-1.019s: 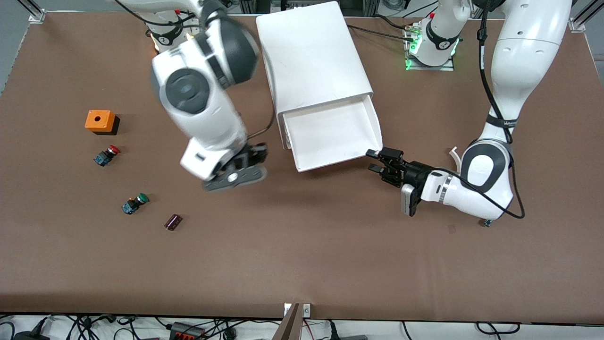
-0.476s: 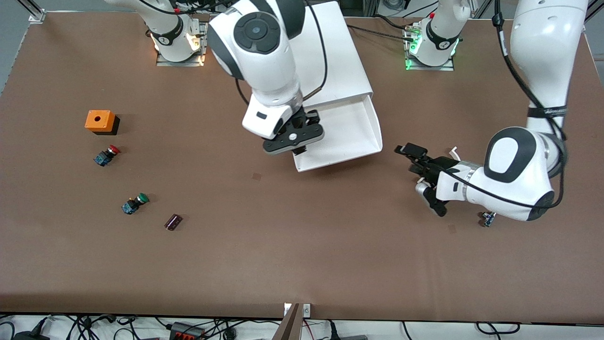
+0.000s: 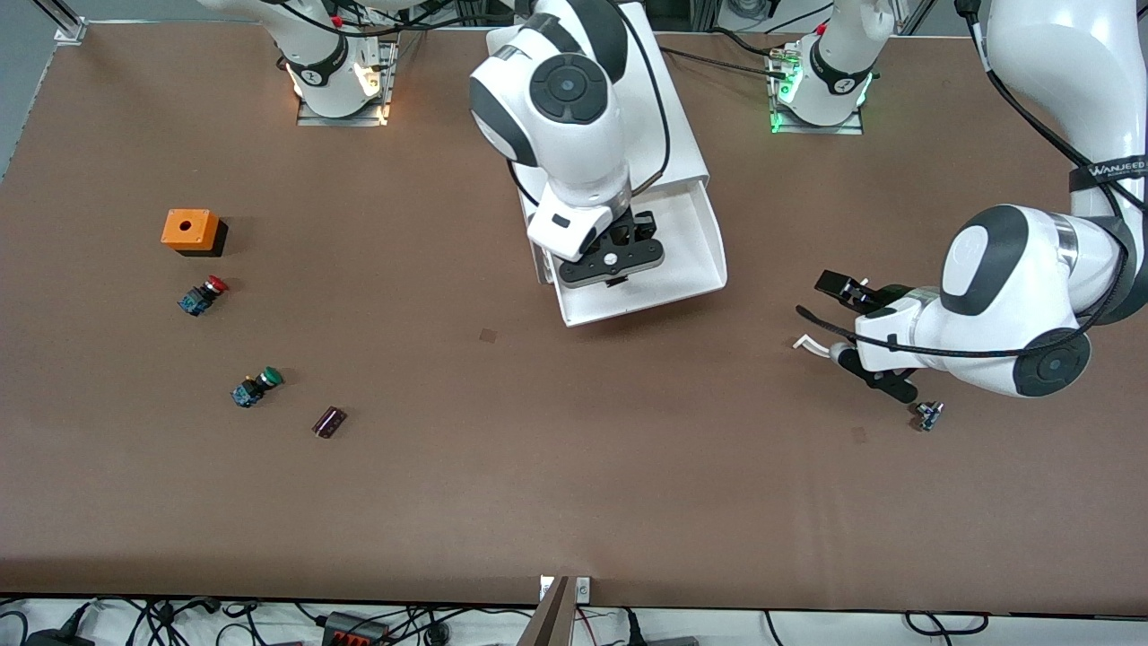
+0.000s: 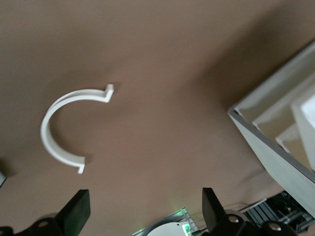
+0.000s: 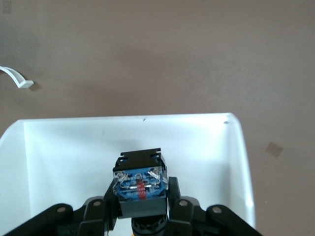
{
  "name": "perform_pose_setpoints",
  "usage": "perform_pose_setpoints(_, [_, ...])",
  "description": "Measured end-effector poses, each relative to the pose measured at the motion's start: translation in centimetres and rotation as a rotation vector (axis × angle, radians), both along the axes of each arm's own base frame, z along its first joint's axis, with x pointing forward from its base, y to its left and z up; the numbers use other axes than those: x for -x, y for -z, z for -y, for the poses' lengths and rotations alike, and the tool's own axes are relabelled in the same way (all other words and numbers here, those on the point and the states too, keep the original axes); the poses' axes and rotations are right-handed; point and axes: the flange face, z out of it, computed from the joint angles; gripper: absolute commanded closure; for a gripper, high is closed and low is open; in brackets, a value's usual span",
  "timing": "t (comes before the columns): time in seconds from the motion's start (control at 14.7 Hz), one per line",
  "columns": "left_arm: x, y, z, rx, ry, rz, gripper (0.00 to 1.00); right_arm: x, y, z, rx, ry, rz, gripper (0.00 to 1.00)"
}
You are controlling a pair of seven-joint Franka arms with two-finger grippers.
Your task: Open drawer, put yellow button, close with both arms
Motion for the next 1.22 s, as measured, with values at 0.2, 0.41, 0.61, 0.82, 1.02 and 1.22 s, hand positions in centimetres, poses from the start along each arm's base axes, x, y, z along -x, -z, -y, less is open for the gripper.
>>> perform_pose_setpoints(0.2, [-0.1, -0.6, 0.3, -0.09, -0.044, 0.01, 0.0, 1.3, 1.5, -1.4, 0.014, 0.005, -0.017, 1.0])
perform_pose_setpoints(0.41, [-1.8, -1.5, -1.1, -0.144, -0.051, 0.084, 0.0, 2.0, 2.8, -2.2, 0.027, 0.002, -0.029, 1.0])
perform_pose_setpoints(0.61, [-2.7, -0.3, -1.5, -0.157, -0.063, 0.099, 0.0, 1.9, 3.1, -2.2, 0.032, 0.004, -0.03, 0.01])
perform_pose_setpoints(0.82, [-2.9, 1.4, -1.6, -0.171, -0.108, 0.075, 0.0, 1.8, 3.1, -2.0, 0.045, 0.002, -0.016, 0.0])
perform_pose_setpoints(1.02, [-3.0, 1.8, -1.8, -0.16, -0.14, 0.062, 0.0, 1.8, 3.0, -2.1, 0.047, 0.004, -0.012, 0.0])
perform_pose_setpoints(1.22, [-3.0, 1.7, -1.6, -0.173, -0.19, 0.057, 0.0, 1.5, 2.5, -1.9, 0.041, 0.017, -0.002, 0.0])
